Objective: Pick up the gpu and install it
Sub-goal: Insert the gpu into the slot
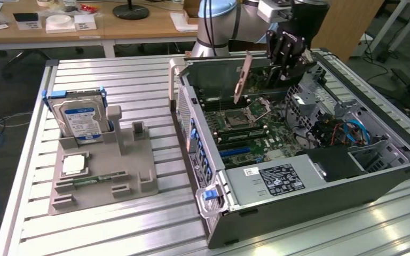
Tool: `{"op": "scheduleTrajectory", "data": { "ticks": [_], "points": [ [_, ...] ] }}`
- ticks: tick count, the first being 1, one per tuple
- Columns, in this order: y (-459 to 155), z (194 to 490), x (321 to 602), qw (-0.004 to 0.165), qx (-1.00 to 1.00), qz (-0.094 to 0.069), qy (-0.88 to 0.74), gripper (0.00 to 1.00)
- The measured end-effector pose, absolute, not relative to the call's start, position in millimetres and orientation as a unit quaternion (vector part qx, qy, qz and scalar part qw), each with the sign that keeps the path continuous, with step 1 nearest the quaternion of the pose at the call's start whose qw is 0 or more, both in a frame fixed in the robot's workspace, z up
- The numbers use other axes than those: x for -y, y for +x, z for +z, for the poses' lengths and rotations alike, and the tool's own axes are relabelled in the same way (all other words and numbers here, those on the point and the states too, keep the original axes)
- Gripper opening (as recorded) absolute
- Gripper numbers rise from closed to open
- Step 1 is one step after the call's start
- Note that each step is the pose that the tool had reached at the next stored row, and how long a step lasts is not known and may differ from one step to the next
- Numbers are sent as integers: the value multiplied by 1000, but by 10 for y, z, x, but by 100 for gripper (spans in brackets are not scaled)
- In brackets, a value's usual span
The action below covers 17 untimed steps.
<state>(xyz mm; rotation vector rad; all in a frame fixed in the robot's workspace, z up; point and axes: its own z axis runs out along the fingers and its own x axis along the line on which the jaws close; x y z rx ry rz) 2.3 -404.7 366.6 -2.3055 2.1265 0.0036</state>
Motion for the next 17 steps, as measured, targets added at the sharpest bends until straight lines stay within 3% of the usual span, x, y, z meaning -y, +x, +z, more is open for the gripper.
{"op": "scheduleTrajectory", "data": {
  "ticks": [6,17],
  "points": [
    [19,3608,4049,10,-685,-9,-729,29],
    [12,3447,4080,11,-689,-8,-725,29]
  ]
}}
